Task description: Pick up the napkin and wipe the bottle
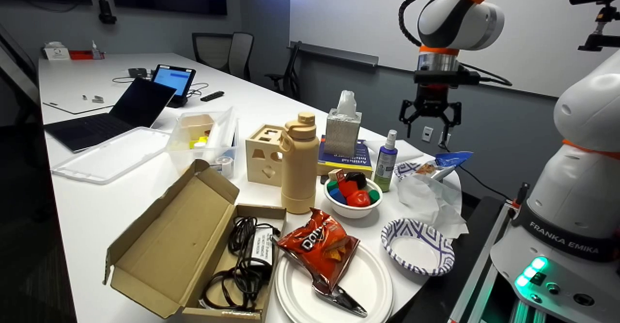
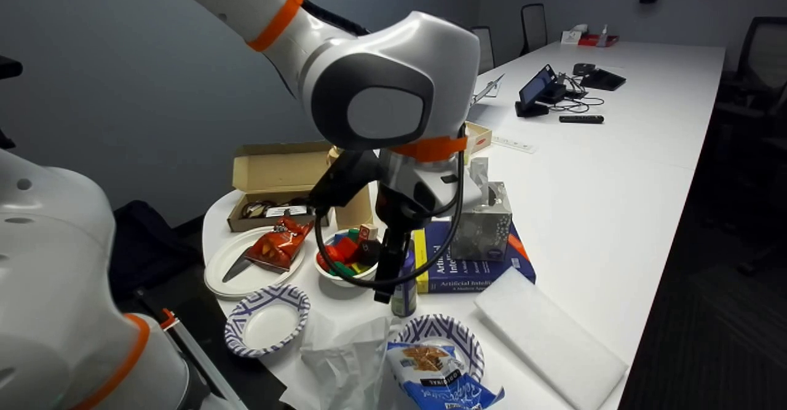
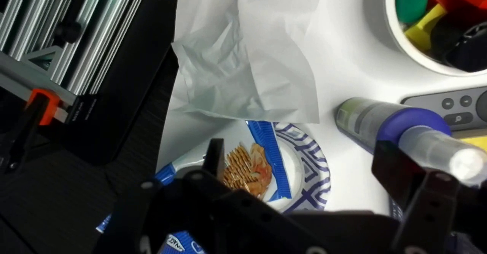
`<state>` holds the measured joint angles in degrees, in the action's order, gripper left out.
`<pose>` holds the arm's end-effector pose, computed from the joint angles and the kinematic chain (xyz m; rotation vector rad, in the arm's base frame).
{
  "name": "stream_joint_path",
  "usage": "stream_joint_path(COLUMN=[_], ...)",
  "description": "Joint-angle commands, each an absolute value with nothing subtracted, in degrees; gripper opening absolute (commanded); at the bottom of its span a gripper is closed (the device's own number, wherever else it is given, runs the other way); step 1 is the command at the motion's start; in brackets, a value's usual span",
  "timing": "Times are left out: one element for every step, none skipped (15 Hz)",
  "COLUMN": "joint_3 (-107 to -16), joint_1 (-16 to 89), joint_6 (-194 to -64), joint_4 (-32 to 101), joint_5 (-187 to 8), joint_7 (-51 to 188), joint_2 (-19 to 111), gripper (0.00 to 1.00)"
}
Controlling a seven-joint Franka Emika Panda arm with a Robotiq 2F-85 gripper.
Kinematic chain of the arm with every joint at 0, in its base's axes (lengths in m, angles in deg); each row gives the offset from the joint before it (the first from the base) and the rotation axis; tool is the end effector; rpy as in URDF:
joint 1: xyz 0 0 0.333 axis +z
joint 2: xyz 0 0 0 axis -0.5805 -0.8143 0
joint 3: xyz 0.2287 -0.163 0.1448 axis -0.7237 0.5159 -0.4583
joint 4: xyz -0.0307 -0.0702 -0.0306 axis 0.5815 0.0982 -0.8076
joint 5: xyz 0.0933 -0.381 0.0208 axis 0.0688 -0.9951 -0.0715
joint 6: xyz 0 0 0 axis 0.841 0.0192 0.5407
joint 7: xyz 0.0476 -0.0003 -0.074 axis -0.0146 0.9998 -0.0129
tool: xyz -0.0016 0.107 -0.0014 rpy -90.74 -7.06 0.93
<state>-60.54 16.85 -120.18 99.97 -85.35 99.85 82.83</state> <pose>0.3242 -0.1365 0.3056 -2.6897 1.5377 0.3312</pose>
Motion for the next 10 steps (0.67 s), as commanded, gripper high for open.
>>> stream_joint_path(joint_3=[-58.6, -58.3, -57.9, -57.6, -57.3, -56.9, -56.6, -56.3, -55.9, -55.6], joint_1=[17.9, 18.0, 18.2, 18.4, 18.5, 18.6, 18.9, 19.1, 19.2, 19.4], joint_6=[-121.6, -121.9, -122.7, -123.4, -124.1, -125.3, -126.4, -127.2, -128.2, -128.8], joint_4=[99.9, 99.9, 99.9, 99.9, 99.9, 99.9, 99.9, 99.9, 99.9, 99.9], joint_5=[-83.8, -83.7, -83.5, -83.1, -82.8, -82.3, -81.5, -80.7, -80.1, -79.3], joint_7=[97.1, 96.7, 96.1, 95.4, 94.9, 94.0, 93.1, 92.3, 91.6, 90.7], joint_2=[77.7, 76.5, 75.2, 74.2, 73.1, 72.0, 71.1, 70.2, 69.2, 68.4], gripper=[1.0, 1.0, 1.0, 1.0, 1.0, 1.0, 1.0, 1.0, 1.0, 1.0])
